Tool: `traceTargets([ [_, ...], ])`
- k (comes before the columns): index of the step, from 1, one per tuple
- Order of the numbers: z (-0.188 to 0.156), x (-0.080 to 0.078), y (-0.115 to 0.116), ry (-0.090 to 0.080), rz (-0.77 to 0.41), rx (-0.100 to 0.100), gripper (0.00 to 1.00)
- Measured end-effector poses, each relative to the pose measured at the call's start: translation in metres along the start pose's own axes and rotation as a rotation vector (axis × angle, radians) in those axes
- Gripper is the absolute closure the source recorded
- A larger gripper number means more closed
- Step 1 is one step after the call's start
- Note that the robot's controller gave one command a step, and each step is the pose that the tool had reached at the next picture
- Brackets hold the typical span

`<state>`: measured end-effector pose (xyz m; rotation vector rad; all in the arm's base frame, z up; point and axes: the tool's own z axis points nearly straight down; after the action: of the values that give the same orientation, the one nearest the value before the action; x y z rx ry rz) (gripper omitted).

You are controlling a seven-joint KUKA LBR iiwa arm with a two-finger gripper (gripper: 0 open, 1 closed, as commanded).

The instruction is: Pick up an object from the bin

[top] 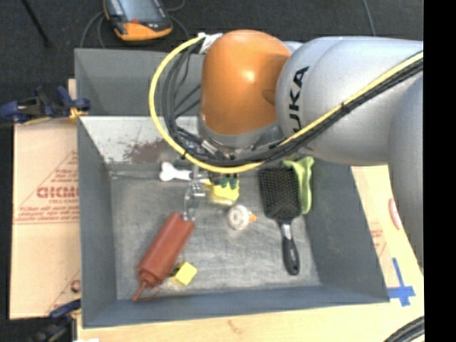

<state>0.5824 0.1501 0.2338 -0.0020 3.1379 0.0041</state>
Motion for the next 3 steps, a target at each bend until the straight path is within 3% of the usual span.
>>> traceTargets([
  [1,0.034,0.006,-0.002,-0.007,-0.153,0.002,0.00],
  [2,0.071,0.024,-0.005,0.002,-0.532,0.002,0.00],
  [3,0.080,0.015,-0.004,-0.001,-0.634,0.002,0.00],
])
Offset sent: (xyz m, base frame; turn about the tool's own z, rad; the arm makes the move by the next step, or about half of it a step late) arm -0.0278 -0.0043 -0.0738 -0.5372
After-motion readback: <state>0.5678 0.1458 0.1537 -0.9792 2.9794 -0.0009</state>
